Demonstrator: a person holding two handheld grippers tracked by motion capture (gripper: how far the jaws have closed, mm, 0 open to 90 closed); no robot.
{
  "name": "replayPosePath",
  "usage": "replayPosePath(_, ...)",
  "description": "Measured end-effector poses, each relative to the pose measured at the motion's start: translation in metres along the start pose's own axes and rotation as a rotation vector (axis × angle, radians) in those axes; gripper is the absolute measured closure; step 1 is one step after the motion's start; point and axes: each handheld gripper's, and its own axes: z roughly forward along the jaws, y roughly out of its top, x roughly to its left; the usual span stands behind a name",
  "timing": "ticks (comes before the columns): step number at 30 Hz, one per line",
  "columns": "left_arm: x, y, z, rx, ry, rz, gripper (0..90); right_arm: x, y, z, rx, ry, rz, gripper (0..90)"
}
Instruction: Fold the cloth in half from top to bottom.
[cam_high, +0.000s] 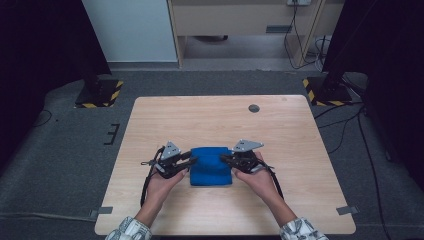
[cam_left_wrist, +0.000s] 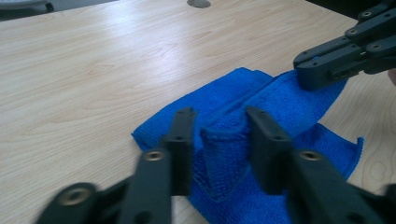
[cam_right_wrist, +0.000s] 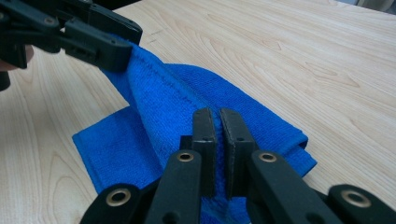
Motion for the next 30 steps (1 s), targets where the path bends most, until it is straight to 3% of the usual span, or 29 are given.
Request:
replayPosePath(6, 0.001, 0.000, -0.006, -0.045, -0.019, -0.041, 36.6, -0.001, -0.002, -0.001, 0.003, 0.004, 0.008, 86.0)
replayPosePath(14, 0.007, 0.001, -0.008, -0.062, -0.012, -0.091, 22.7, 0.001, -0.003, 0.001, 0.013, 0.010, 0.013, 86.0)
replayPosePath(24, 0.021, -0.004, -0.012, -0.061, 0.034, -0.123, 19.6, 0.010, -0.001, -0.002, 0.007, 0.030, 0.003, 86.0)
replayPosePath(30, 0.024, -0.010, -0.009, -0.036, 0.058, -0.116, 19.0, 0.013, -0.009, -0.005, 0.027, 0.044, -0.001, 84.9)
